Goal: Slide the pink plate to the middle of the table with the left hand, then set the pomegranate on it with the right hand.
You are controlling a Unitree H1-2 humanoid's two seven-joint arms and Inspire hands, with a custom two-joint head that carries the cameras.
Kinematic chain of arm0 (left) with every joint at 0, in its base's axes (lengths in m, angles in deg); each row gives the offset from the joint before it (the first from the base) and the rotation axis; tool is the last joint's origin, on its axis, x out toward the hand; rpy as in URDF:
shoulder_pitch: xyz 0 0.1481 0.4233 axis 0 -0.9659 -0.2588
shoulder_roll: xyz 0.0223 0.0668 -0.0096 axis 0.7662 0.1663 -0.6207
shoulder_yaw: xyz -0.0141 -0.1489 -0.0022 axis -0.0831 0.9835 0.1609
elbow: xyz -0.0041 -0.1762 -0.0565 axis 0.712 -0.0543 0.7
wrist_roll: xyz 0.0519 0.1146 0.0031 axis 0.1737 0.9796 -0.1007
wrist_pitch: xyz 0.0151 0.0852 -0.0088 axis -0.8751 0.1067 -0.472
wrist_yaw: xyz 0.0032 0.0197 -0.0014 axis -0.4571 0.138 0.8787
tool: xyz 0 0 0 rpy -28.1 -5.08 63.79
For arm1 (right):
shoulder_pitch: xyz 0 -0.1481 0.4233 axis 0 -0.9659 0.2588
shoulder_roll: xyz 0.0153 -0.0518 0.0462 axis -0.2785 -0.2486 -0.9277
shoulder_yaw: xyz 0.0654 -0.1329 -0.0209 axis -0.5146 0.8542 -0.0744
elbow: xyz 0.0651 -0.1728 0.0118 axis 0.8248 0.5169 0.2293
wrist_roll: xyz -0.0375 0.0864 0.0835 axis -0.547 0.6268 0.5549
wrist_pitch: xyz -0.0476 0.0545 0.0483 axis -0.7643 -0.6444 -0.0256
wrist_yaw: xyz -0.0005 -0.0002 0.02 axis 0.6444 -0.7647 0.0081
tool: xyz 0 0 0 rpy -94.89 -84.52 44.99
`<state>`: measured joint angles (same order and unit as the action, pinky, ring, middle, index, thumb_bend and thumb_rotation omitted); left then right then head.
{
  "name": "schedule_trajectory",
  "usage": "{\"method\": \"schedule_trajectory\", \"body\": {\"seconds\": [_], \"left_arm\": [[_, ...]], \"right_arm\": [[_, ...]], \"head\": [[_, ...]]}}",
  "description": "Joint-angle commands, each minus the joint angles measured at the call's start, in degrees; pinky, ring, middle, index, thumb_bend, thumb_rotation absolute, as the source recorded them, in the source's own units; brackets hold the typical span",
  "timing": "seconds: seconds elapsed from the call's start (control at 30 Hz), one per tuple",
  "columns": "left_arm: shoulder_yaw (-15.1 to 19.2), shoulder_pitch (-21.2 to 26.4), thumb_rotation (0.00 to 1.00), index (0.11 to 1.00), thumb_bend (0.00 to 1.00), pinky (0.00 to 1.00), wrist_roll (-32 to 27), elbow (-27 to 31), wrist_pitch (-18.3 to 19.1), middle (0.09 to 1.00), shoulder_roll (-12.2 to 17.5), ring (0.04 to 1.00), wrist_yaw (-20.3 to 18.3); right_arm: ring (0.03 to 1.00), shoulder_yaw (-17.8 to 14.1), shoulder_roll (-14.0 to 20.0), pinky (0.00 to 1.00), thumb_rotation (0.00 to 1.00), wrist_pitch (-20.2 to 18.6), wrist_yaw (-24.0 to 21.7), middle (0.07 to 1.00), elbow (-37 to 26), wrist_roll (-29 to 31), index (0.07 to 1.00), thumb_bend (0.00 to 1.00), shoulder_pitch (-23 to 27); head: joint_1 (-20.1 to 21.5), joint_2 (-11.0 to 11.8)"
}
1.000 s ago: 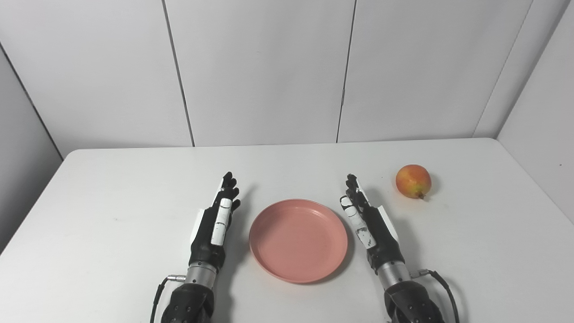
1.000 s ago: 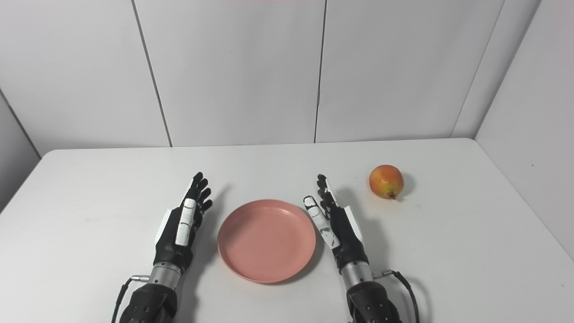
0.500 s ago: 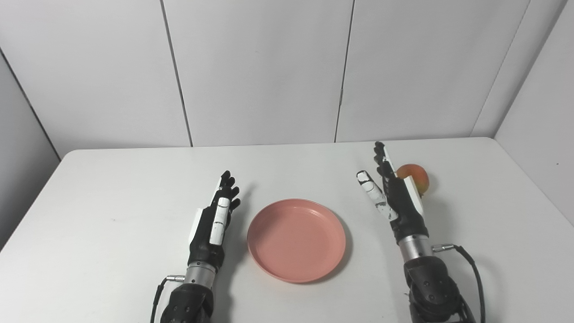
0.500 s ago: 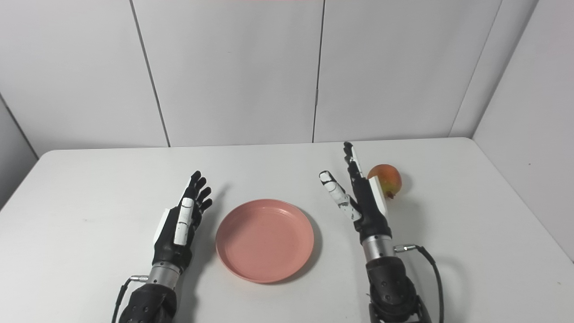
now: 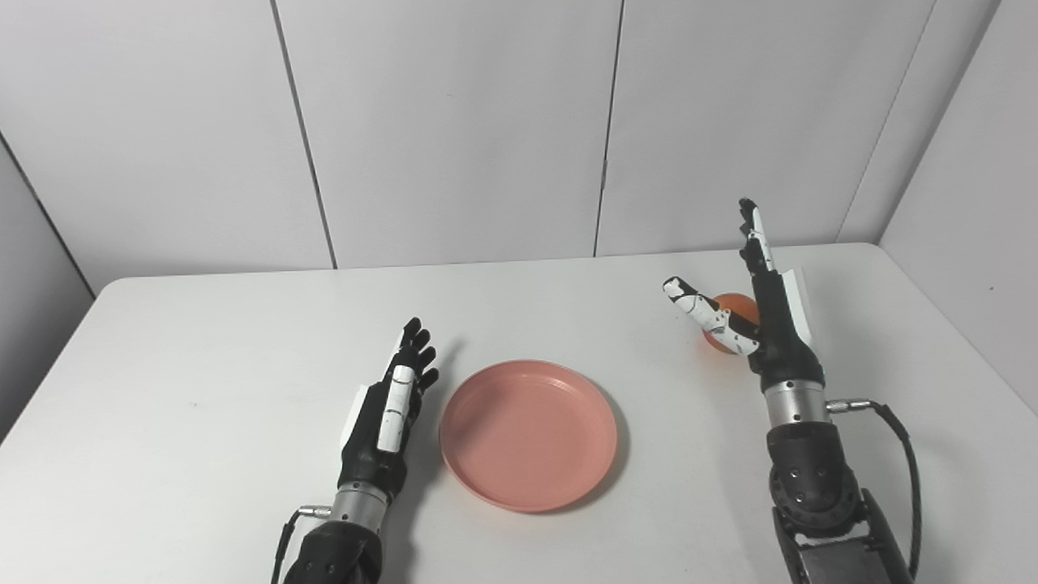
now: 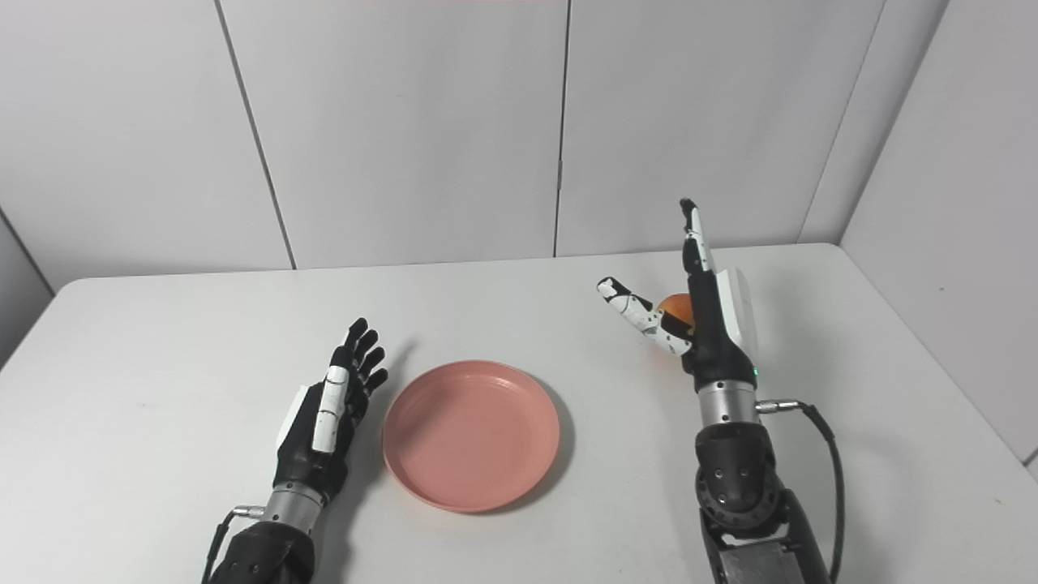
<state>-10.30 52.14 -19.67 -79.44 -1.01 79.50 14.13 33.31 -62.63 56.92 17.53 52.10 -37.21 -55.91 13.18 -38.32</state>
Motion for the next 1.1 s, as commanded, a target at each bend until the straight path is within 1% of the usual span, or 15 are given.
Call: {"method": "schedule_trajectory", "body": {"seconds": [0.0,0.13,0.3,0.37,0.43,0.47,0.5,0.53,0.73,0.87,0.97,1.07], "left_arm": [[0.18,0.88,1.0,0.987,0.64,0.95,0.27,1.76,-0.36,0.993,-0.04,0.968,0.18],[0.32,0.97,1.0,0.992,0.63,0.95,-0.38,1.68,-0.47,0.998,0.17,0.973,-0.36],[0.31,0.99,1.0,0.988,0.63,0.95,0.03,1.64,-0.67,0.997,0.4,0.97,-0.32],[0.36,0.92,1.0,0.988,0.65,0.95,-0.11,1.69,-0.84,0.997,0.36,0.969,-0.33],[0.28,0.85,1.0,0.989,0.64,0.95,0.01,1.88,-0.55,0.997,0.43,0.972,-0.33],[0.27,0.8,1.0,0.989,0.64,0.95,0.29,2.02,-0.4,0.997,0.41,0.972,-0.09],[0.26,0.77,1.0,0.984,0.64,0.94,0.48,2.11,-0.32,0.995,0.39,0.967,0.09],[0.2,0.7,1.0,0.982,0.64,0.94,0.79,2.23,-0.29,0.994,0.38,0.965,0.3],[0.01,0.43,1.0,0.977,0.66,0.93,2.37,2.55,-0.18,0.989,0.31,0.962,1.02],[-0.14,0.31,1.0,0.982,0.66,0.93,2.65,2.96,0.05,0.992,0.44,0.964,0.75],[-0.31,0.22,1.0,0.979,0.66,0.94,3.14,3.33,0.44,0.993,0.65,0.967,0.74],[-0.05,0.25,1.0,0.982,0.65,0.95,1.79,3.22,0.22,0.996,0.54,0.969,0.13]], "right_arm": [[0.962,-0.27,1.61,0.92,0.72,2.3,1.93,0.987,-0.68,-2.1,1.0,0.74,2.67],[0.961,-0.24,2.44,0.92,0.71,3.17,3.35,0.982,0.62,-3.65,1.0,0.74,3.16],[0.955,0.03,3.74,0.91,0.65,3.61,4.46,0.981,2.09,-5.01,1.0,0.74,3.65],[0.958,-0.03,4.29,0.9,0.64,1.89,3.98,0.981,2.12,-5.32,0.994,0.75,3.77],[0.952,-0.29,4.67,0.89,0.6,-0.13,3.51,0.976,2.28,-5.6,0.986,0.77,3.92],[0.952,-0.5,4.83,0.88,0.6,-0.91,3.31,0.975,2.55,-5.56,0.985,0.77,4.05],[0.941,-0.63,4.94,0.87,0.56,-1.42,3.17,0.969,2.73,-5.51,0.981,0.78,4.13],[0.938,-0.84,5.07,0.86,0.55,-1.86,2.82,0.967,3.02,-5.06,0.979,0.78,4.22],[0.913,-1.0,6.1,0.82,0.47,-2.84,2.02,0.957,5.84,-5.04,0.968,0.83,4.92],[0.906,-0.78,6.47,0.81,0.44,-4.17,1.73,0.956,6.85,-5.7,0.965,0.83,5.41],[0.885,-0.67,6.76,0.78,0.39,-4.73,1.69,0.948,8.26,-5.78,0.958,0.84,5.89],[0.889,-0.63,7.03,0.79,0.37,-5.22,1.55,0.947,9.74,-5.6,0.957,0.84,6.26]], "head": [[0.1,-0.02],[0.49,0.1],[0.74,0.14],[0.81,0.08],[0.81,0.08],[0.77,-0.16],[0.77,-0.16],[0.73,-0.2],[0.78,-0.18],[0.79,-0.32],[0.79,-0.36],[0.79,-0.36]]}}
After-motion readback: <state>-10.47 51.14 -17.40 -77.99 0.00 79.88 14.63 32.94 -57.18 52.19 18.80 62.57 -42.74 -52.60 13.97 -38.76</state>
